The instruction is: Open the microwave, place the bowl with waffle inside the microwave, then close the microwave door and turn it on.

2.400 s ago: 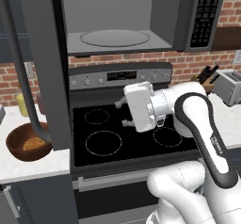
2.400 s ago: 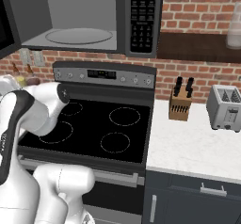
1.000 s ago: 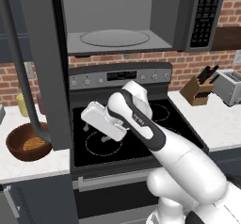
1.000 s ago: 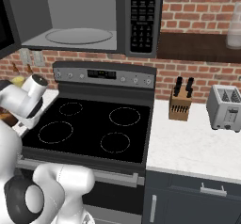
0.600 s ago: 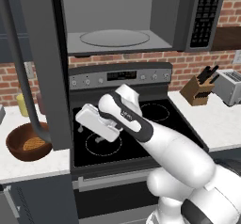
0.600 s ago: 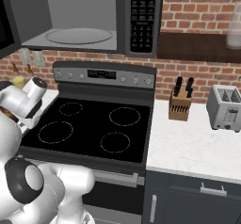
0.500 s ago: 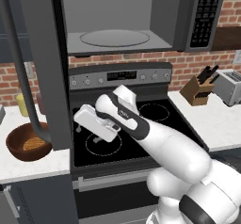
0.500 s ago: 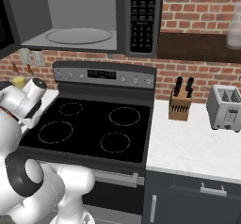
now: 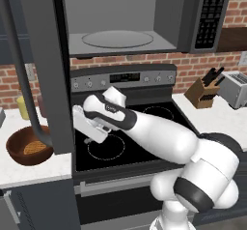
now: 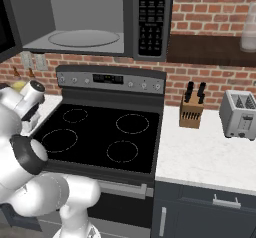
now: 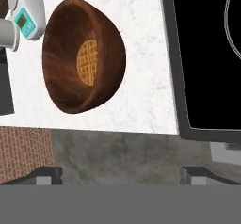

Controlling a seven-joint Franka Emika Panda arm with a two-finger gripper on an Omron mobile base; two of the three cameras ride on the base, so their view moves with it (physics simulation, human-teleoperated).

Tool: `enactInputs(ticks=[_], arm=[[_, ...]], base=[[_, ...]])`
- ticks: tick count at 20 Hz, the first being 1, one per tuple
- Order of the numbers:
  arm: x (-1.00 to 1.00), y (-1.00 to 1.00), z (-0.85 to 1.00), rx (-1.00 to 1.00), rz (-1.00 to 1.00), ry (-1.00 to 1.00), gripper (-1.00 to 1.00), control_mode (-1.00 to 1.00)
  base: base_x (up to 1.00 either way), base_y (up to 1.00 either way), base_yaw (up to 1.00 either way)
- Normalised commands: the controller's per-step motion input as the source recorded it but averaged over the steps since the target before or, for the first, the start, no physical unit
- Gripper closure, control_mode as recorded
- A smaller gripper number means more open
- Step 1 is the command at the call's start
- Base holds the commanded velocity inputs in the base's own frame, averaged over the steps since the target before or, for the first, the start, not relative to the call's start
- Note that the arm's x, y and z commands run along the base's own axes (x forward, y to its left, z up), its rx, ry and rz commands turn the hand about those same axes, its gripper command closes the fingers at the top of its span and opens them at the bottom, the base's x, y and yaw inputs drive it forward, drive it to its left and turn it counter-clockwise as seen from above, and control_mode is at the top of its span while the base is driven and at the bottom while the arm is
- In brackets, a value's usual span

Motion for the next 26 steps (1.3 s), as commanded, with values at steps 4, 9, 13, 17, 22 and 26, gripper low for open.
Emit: enactInputs(ticks=[4, 9, 13, 17, 22, 26], arm=[[0.26, 0.32, -0.07, -0.01, 0.0, 0.0, -1.0, -1.0], [0.25, 0.31, -0.17, -0.01, 0.0, 0.0, -1.0, -1.0], [0.25, 0.28, -0.26, -0.02, 0.0, 0.0, -1.0, -1.0], [0.23, 0.26, -0.26, -0.02, 0.0, 0.0, -1.0, -1.0], [0.26, 0.26, -0.22, -0.02, 0.0, 0.0, -1.0, -1.0], [0.26, 0.21, -0.28, -0.02, 0.0, 0.0, -1.0, -1.0]], base=[[0.0, 0.0, 0.0], [0.0, 0.0, 0.0], [0.0, 0.0, 0.0], [0.0, 0.0, 0.0], [0.0, 0.0, 0.0], [0.0, 0.0, 0.0]])
